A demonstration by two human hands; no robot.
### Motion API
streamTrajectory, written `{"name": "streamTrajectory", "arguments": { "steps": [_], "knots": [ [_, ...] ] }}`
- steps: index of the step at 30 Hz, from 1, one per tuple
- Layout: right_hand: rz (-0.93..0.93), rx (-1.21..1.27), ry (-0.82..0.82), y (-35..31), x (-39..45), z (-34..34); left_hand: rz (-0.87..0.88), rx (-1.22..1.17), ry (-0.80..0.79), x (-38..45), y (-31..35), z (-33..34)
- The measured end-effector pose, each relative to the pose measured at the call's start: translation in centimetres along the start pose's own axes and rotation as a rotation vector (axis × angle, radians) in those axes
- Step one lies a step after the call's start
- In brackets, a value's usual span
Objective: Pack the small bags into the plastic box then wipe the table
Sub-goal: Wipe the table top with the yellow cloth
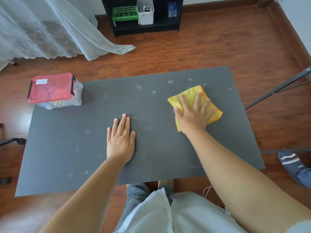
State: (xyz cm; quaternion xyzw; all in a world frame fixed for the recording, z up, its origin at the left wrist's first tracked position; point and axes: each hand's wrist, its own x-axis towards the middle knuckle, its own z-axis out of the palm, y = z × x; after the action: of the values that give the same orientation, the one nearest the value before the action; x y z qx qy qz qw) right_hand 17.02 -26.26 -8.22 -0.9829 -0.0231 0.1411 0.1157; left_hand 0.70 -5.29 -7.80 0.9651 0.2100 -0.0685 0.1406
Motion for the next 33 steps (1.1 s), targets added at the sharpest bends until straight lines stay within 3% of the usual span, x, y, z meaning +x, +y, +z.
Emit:
{"name": "streamTrajectory", "arguments": {
  "steps": [3, 6, 8, 12, 17, 22, 26, 30, 33],
  "knots": [
    [-0.254, -0.043, -0.036, -2.0, -3.0, 1.6, 0.013, -0.002, -0.007, 0.5, 0.1, -0.1],
    [-0.431, -0.099, -0.014, 0.6, -5.8, 2.3, 0.021, -0.001, -0.006, 0.8, 0.0, -0.2],
    [-0.37, -0.09, 0.026, 4.1, -6.2, 1.7, 0.024, 0.003, -0.007, 0.8, 0.0, -0.2],
    [-0.024, -0.035, 0.048, 8.7, -3.1, -0.8, 0.028, -0.003, -0.004, 0.8, 0.1, -0.3],
    [0.07, -0.016, 0.049, 5.2, 3.9, -2.1, 0.025, 0.002, 0.002, 0.8, 0.2, -0.3],
    [-0.024, 0.006, 0.015, -1.9, 6.9, -1.1, 0.027, 0.005, 0.014, 0.8, 0.1, -0.2],
    [-0.267, 0.013, -0.02, -5.2, 3.9, 0.7, 0.03, 0.001, 0.021, 0.9, 0.0, -0.2],
    [-0.557, -0.035, -0.03, -2.7, -0.6, 1.5, 0.029, -0.002, 0.019, 0.8, 0.0, -0.3],
    [-0.47, -0.041, 0.04, 1.7, -2.0, 0.9, 0.033, 0.0, 0.012, 0.8, 0.0, -0.3]
  ]
}}
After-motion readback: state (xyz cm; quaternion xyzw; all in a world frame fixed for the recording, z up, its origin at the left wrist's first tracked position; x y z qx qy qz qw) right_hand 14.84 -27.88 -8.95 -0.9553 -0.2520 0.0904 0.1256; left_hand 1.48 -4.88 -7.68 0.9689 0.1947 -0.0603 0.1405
